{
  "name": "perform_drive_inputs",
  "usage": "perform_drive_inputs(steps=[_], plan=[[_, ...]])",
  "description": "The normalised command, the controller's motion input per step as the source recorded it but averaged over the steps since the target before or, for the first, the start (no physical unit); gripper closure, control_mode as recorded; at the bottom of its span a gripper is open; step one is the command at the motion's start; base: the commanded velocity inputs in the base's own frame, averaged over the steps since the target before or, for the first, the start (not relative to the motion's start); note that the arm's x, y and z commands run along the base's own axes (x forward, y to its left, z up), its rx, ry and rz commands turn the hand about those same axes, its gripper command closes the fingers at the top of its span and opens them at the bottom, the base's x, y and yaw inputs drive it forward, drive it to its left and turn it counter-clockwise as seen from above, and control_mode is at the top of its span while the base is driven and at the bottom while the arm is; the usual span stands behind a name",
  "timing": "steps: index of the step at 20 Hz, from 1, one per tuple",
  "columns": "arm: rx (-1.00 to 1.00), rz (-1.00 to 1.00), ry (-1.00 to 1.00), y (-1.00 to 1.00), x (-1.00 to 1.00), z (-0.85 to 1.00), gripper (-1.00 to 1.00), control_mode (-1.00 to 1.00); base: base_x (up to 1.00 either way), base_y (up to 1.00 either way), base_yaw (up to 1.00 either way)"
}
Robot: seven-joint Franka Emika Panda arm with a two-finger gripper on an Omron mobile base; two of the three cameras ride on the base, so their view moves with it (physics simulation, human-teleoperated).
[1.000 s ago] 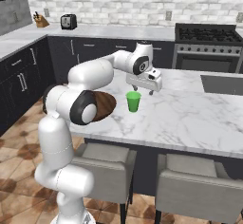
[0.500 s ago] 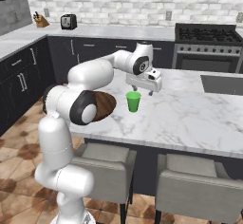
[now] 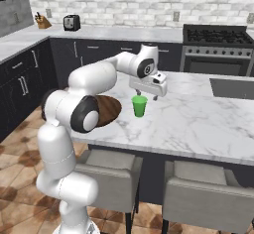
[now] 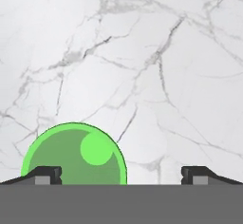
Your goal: Place the cup inside the bowl on the dining table and move the bowl to any counter.
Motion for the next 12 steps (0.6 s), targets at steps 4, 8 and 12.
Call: perform_drive_inputs(steps=[4, 8, 12], plan=[[0.00, 0.00, 0.00, 0.00, 0.00, 0.00, -1.00, -1.00, 0.00, 0.00, 0.00], [0.00, 0.00, 0.00, 0.04, 0.00, 0.00, -1.00, -1.00, 0.00, 0.00, 0.00], [0.00, 0.00, 0.00, 0.00, 0.00, 0.00, -1.00, -1.00, 0.00, 0.00, 0.00]])
